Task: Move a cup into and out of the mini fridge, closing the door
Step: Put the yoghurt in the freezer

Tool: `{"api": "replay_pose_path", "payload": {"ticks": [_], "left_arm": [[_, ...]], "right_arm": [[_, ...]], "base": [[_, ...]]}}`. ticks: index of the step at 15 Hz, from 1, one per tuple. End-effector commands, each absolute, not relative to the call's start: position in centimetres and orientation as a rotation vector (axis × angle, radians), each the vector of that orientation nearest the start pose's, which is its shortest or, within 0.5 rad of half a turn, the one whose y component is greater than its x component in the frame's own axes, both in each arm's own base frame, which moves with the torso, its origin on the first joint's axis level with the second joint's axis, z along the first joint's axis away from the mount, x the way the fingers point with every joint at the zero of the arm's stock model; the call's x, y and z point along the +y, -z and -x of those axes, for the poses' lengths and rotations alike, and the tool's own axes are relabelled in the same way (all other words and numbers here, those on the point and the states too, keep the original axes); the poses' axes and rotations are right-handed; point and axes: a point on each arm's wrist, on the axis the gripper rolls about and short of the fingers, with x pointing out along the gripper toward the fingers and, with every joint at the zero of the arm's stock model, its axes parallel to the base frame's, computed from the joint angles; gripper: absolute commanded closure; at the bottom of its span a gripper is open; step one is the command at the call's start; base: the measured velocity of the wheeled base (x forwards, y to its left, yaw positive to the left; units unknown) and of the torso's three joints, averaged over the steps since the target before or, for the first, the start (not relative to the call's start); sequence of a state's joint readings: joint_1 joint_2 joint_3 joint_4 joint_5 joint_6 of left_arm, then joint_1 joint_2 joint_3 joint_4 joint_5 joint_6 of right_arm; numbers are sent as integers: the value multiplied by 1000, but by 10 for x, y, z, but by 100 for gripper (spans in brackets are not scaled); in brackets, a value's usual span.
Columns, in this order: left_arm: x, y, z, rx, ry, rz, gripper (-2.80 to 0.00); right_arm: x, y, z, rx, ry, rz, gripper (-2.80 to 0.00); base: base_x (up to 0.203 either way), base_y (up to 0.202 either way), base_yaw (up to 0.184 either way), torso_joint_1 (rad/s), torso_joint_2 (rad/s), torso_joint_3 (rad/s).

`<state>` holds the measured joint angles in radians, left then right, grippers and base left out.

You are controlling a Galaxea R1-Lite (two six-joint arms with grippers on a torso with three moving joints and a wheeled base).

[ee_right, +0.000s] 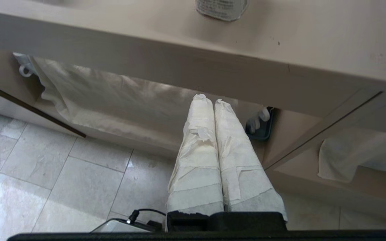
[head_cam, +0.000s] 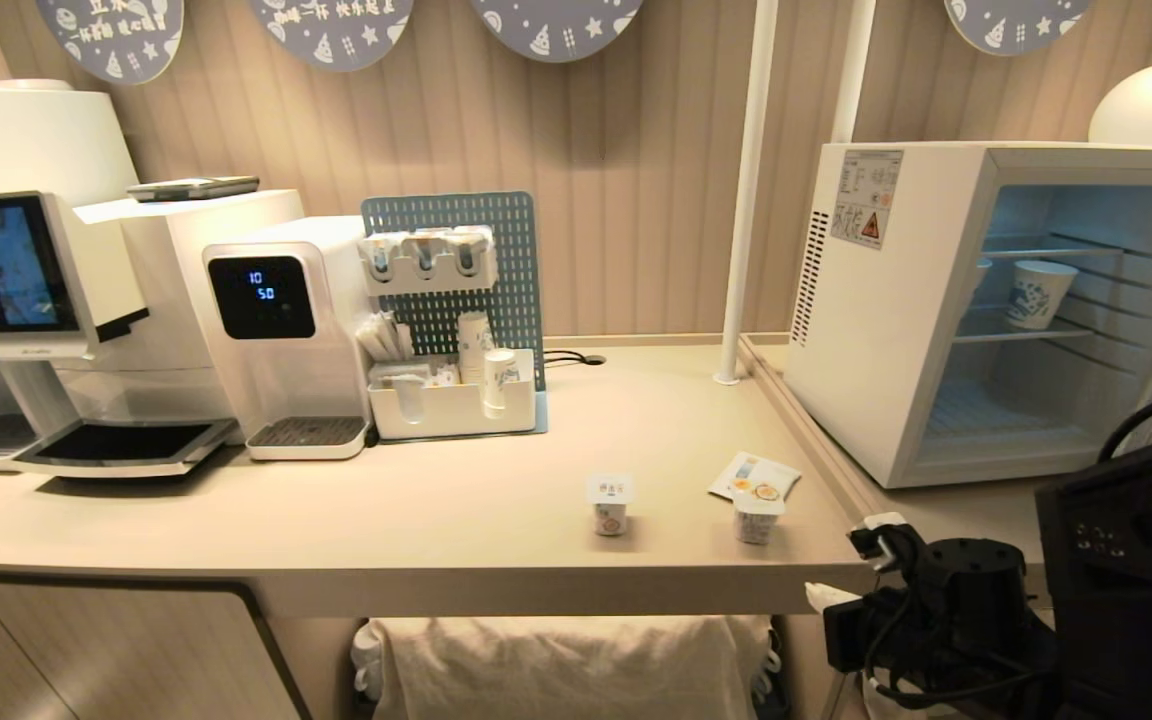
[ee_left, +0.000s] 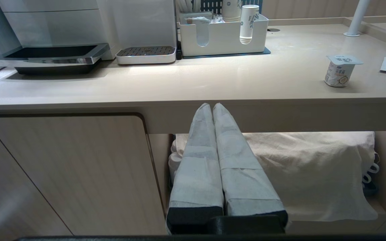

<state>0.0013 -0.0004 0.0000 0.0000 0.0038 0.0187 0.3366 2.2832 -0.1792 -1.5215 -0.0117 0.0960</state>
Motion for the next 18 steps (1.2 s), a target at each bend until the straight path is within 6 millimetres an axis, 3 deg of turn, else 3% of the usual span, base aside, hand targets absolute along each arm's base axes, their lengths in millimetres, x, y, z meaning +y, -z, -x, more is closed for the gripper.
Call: {"api": "replay_pose_path", "payload": {"ticks": [1,7,14,15,16,18], "left_arm": [[0,-75,23,0,-6,-18,0],[0,-75,23,2,-6,-9,0],[0,-75,23,2,-6,-6,0],[0,-75,23,0,-6,-6,0],[0,-75,23,0,-6,-6,0],[0,-74,23,3,-6,-8,0]], "right_arm": [[87,22,-251,575,-287,6,0],[92,32,-271,528,-209,61,0],[105,24,-309,498,-187,80,0],[107,23,-311,508,-186,85,-60],[107,23,-312,523,-185,89,-280],[108,24,-317,523,-183,85,-280]], "base": [[0,0,0,0,0,0],[0,0,0,0,0,0],[0,0,0,0,0,0],[0,0,0,0,0,0],[0,0,0,0,0,0],[0,0,0,0,0,0]]}}
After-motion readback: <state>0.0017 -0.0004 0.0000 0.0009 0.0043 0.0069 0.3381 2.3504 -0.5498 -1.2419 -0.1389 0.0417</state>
